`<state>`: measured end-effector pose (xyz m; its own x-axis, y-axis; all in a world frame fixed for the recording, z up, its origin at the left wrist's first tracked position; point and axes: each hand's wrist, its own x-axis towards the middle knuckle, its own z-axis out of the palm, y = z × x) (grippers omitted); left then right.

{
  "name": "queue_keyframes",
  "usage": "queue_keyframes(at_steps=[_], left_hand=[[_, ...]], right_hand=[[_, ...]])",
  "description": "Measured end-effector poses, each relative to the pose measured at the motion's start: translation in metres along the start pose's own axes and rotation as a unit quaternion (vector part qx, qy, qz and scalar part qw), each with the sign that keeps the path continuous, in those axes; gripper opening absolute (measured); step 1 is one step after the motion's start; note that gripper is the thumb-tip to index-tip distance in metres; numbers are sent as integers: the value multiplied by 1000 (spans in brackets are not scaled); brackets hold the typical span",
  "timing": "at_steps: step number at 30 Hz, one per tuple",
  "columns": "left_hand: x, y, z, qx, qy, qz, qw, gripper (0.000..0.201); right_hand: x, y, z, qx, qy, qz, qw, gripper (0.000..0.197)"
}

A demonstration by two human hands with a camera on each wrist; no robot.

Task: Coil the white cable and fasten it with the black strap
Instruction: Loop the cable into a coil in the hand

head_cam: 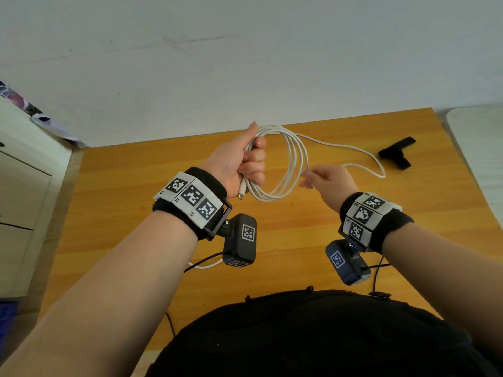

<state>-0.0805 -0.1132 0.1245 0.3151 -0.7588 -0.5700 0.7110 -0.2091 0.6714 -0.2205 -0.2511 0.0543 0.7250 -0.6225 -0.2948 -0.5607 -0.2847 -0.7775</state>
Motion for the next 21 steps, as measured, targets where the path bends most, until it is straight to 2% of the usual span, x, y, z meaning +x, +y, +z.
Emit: queue_keyframes(at_steps=[6, 16, 21], left_hand=[[0, -3, 3, 64, 6, 1, 998, 38], [1, -4, 6, 22, 13, 6, 1000, 35], [1, -4, 7, -19, 31, 10, 999, 34]], right_hand=[[1, -3, 1, 45, 18, 20, 999, 24], [-6, -6, 11, -25, -32, 15, 999, 25], [-7, -5, 11, -19, -59, 23, 998, 19]])
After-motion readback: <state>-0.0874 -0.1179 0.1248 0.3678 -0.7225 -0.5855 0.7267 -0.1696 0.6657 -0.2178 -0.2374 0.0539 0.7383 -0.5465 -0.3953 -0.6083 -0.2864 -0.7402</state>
